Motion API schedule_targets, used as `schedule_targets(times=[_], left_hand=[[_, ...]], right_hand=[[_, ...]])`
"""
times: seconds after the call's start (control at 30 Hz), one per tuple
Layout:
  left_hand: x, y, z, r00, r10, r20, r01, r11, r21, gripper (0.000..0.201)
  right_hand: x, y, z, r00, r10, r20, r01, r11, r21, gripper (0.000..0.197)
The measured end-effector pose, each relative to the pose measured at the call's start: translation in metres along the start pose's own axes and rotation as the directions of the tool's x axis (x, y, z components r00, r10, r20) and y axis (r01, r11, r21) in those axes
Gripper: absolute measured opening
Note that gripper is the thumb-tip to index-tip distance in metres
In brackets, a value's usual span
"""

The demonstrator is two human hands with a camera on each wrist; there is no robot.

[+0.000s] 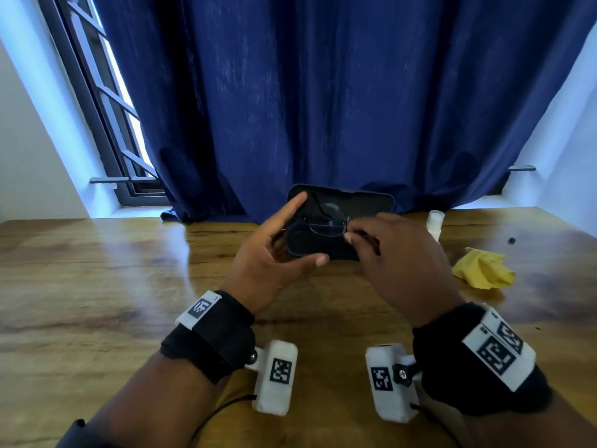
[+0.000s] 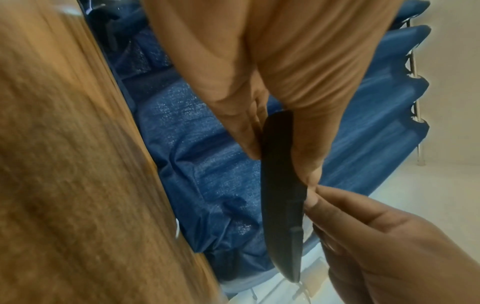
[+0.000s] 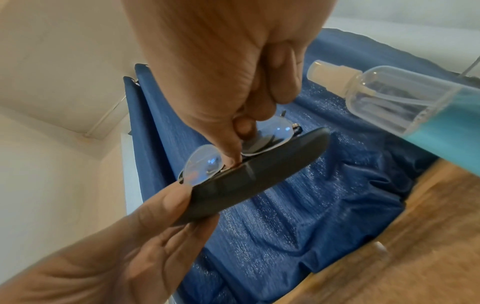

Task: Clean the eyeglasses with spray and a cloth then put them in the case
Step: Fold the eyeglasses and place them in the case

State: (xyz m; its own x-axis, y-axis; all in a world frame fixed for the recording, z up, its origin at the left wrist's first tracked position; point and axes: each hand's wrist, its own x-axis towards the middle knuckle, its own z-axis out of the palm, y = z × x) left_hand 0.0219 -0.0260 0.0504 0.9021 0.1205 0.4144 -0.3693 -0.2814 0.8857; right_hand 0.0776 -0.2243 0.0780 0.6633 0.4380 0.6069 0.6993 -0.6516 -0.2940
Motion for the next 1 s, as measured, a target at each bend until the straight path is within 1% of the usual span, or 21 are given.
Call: schedule_targets(times=[0.07, 0.2, 0.33, 0.4, 0.6, 0.73, 0.83, 1.0], left_hand=[[-0.001, 0.000, 0.003, 1.000, 0.012, 0.014, -0.012, 1.000, 0.013, 0.093], [-0.001, -0.002, 0.005, 0.999, 0.033, -0.023, -0.033, 0.999, 0.006, 0.096], [-0.002, -0.003, 0.004, 0.999, 0.023, -0.030, -0.023, 1.000, 0.007, 0.099], [-0.002, -0.004, 0.005, 1.000, 0.014, -0.021, -0.014, 1.000, 0.005, 0.099], [-0.002, -0.004, 0.004, 1.000, 0.002, -0.007, -0.002, 1.000, -0.002, 0.100], [-0.002, -0.005, 0.006, 1.000, 0.010, -0.022, -0.010, 1.000, -0.011, 0.099], [-0.002, -0.004, 0.007, 0.999, 0.007, -0.035, -0.008, 0.999, -0.035, 0.098], [-0.003, -0.003, 0.006, 1.000, -0.002, -0.002, 0.002, 0.999, -0.044, 0.099]], right_hand=[[-0.001, -0.005, -0.001, 0.999, 0.003, 0.044, -0.002, 1.000, -0.015, 0.020], [-0.003, -0.014, -0.003, 0.992, -0.012, 0.122, 0.020, 0.998, -0.065, 0.020], [-0.004, -0.014, -0.004, 0.987, 0.011, 0.160, 0.008, 0.993, -0.119, 0.021], [-0.004, -0.012, -0.003, 0.985, 0.017, 0.174, 0.004, 0.993, -0.118, 0.024], [-0.002, -0.007, -0.003, 0.993, 0.022, 0.112, -0.022, 1.000, -0.001, 0.021], [-0.001, -0.003, -0.001, 0.991, 0.013, 0.130, -0.020, 0.998, 0.052, 0.021], [0.001, -0.001, 0.000, 0.990, 0.026, 0.138, -0.032, 0.998, 0.047, 0.022], [0.002, 0.000, -0.002, 0.993, 0.060, 0.099, -0.065, 0.997, 0.046, 0.014]])
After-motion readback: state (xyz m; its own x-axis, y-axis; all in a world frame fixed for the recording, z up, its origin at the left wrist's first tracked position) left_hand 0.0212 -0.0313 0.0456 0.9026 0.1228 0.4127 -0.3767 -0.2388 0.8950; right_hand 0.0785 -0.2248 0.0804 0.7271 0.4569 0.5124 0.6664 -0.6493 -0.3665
